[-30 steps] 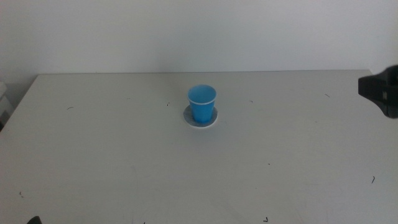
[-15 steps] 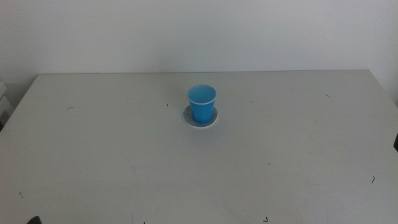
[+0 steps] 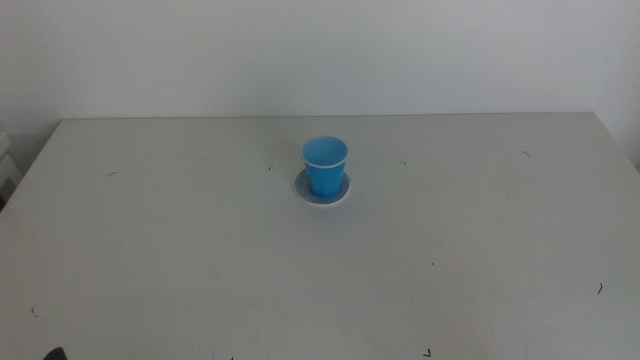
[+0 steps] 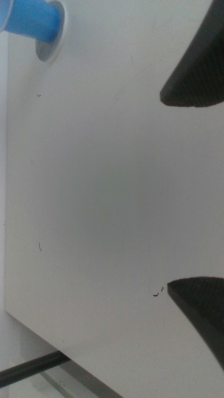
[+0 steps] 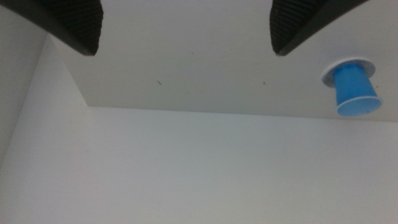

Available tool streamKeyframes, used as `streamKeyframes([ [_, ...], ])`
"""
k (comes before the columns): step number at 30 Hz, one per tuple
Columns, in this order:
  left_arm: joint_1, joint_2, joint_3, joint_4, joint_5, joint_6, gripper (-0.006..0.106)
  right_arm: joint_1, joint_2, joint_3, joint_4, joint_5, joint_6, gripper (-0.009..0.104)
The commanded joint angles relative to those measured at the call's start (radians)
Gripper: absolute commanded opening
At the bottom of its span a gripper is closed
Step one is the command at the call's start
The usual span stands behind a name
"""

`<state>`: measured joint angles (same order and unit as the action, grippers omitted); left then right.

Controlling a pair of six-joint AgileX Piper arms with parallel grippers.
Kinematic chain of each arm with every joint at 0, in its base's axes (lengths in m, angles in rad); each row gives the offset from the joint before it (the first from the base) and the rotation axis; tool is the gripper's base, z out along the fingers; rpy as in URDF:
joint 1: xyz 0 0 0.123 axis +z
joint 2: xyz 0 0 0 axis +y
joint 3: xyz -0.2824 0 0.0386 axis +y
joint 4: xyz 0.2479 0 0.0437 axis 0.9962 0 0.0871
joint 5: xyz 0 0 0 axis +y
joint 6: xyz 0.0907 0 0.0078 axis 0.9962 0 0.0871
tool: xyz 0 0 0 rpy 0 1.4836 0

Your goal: Place an empty cup on a cup mat.

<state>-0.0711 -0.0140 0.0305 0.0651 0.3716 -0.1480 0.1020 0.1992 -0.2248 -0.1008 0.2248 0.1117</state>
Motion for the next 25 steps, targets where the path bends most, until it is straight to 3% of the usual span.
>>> streamKeyframes([
  [1, 0.001, -0.012, -0.006, 0.000, -0.066, -0.011, 0.105, -0.007, -0.019, 0.015, -0.017, -0.073, -0.006, 0.092],
  [25, 0.001, -0.012, -0.006, 0.000, -0.066, -0.011, 0.105, -0.007, -0.236, 0.247, 0.020, -0.065, -0.006, 0.092],
])
